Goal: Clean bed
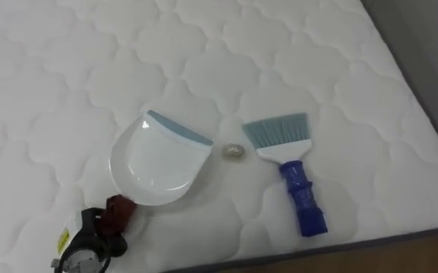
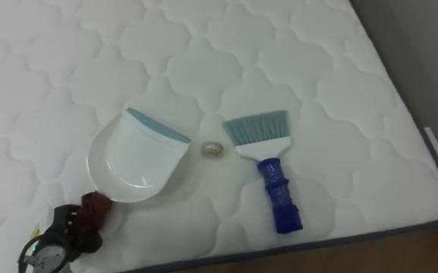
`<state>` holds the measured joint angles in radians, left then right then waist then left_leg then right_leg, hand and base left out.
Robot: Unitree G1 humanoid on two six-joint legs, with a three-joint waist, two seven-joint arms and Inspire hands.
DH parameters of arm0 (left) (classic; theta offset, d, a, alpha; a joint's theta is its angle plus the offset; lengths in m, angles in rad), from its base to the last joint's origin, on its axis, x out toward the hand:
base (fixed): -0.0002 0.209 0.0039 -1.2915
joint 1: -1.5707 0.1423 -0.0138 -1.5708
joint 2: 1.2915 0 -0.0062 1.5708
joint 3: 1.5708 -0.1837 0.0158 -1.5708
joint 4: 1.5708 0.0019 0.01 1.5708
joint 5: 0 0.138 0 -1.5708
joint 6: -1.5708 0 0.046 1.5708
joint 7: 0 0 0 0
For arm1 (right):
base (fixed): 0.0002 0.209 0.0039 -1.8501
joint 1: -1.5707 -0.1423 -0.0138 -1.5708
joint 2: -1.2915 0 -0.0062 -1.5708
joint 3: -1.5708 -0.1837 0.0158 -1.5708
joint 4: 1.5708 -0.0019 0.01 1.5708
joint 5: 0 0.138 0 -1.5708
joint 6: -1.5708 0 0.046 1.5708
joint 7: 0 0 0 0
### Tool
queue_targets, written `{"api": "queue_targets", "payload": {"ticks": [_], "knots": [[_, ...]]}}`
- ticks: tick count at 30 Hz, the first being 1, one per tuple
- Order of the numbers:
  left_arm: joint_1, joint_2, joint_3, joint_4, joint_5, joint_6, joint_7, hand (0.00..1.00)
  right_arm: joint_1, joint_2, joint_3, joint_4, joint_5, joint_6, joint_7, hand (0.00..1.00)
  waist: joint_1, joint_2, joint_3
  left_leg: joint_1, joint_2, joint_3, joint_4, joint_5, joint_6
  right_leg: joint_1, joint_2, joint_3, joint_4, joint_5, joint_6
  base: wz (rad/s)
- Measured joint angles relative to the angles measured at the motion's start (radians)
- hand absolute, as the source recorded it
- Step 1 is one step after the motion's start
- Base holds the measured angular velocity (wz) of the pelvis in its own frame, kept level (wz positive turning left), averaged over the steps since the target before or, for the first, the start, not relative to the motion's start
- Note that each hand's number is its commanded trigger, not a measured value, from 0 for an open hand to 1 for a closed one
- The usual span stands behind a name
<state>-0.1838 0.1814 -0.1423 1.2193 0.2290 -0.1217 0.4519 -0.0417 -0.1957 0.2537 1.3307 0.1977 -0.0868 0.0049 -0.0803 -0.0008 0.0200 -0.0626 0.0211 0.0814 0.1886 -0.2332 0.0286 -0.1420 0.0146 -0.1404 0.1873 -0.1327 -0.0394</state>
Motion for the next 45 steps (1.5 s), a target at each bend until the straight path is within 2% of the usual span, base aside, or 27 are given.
{"api": "queue_targets", "payload": {"ticks": [3,8,10,23,30,33,36,39,43,45], "knots": [[-0.001,-0.013,0.0,0.003,-0.001,-0.002,-0.015,1.0,0.0,0.0,0.0,0.0,0.002,-0.003,0.003,0.0,-0.001,-0.001,0.0006,-0.002,0.0,-0.001,0.0,0.0,0.0,-0.002,0.0,0.0,0.0,0.0,0.0,0.0],[-0.013,-0.014,0.0,0.037,-0.002,-0.003,-0.042,1.0,0.001,0.0,0.0,0.0,0.007,-0.008,0.005,0.0,-0.001,-0.003,0.001,-0.011,0.0,0.0,0.002,0.0,0.0,-0.01,0.0,0.001,0.002,0.0,0.0,0.0],[-0.018,-0.015,0.001,0.037,-0.002,-0.012,-0.043,1.0,0.001,0.0,0.002,-0.001,0.01,-0.008,0.002,0.0,0.001,-0.004,0.0009,-0.019,-0.001,0.0,0.007,0.0,0.0,-0.016,-0.001,0.001,0.003,0.0,0.0,0.0],[-0.021,-0.015,0.003,0.041,-0.001,-0.012,-0.042,1.0,0.006,0.0,0.009,-0.001,0.038,-0.009,-0.007,0.0,0.002,-0.003,0.0005,-0.011,-0.001,-0.002,0.008,0.0,0.0,-0.008,-0.001,-0.001,0.002,0.0,0.0,0.0],[-0.02,-0.005,0.001,0.038,0.011,-0.011,-0.042,1.0,0.014,-0.003,-0.001,0.005,0.037,-0.01,-0.015,0.0,0.002,0.01,-0.0054,-0.012,0.0,0.0,0.009,0.0,0.0,-0.008,0.0,0.001,0.001,0.001,-0.002,0.0],[-0.02,0.007,0.001,0.035,0.028,-0.012,-0.04,1.0,0.019,-0.006,-0.013,0.005,0.067,-0.011,-0.012,0.0,0.001,0.017,-0.006,-0.01,0.001,0.002,0.009,0.0,0.0,-0.007,0.001,0.001,0.002,0.002,-0.002,0.0],[-0.02,0.058,0.007,0.018,0.07,-0.011,-0.032,1.0,0.033,-0.014,-0.052,0.002,0.116,-0.009,-0.006,0.0,0.002,0.023,-0.0062,-0.01,0.002,0.002,0.01,0.0,0.0,-0.007,0.001,0.002,0.003,0.002,-0.003,0.0],[-0.01,0.087,0.014,-0.006,0.092,-0.012,-0.015,1.0,0.034,-0.024,-0.082,0.006,0.164,-0.009,-0.001,0.0,0.005,0.03,-0.0056,-0.001,0.001,0.008,0.009,0.0,0.0,-0.007,0.001,0.018,0.014,0.002,-0.003,-0.07],[-0.006,0.097,0.011,-0.02,0.094,-0.015,0.004,1.0,0.018,-0.029,-0.133,0.031,0.277,-0.009,-0.001,0.0,-0.002,0.035,-0.0061,0.005,-0.001,0.004,0.009,0.0,0.0,-0.004,0.0,0.02,0.018,0.002,-0.002,-0.03],[0.001,0.098,0.012,-0.021,0.135,-0.023,0.008,1.0,0.021,-0.034,-0.184,0.027,0.319,-0.009,-0.001,0.0,-0.003,0.035,-0.006,0.011,-0.001,0.005,0.009,0.0,0.0,0.0,-0.001,0.016,0.021,0.002,-0.002,0.0]]}}
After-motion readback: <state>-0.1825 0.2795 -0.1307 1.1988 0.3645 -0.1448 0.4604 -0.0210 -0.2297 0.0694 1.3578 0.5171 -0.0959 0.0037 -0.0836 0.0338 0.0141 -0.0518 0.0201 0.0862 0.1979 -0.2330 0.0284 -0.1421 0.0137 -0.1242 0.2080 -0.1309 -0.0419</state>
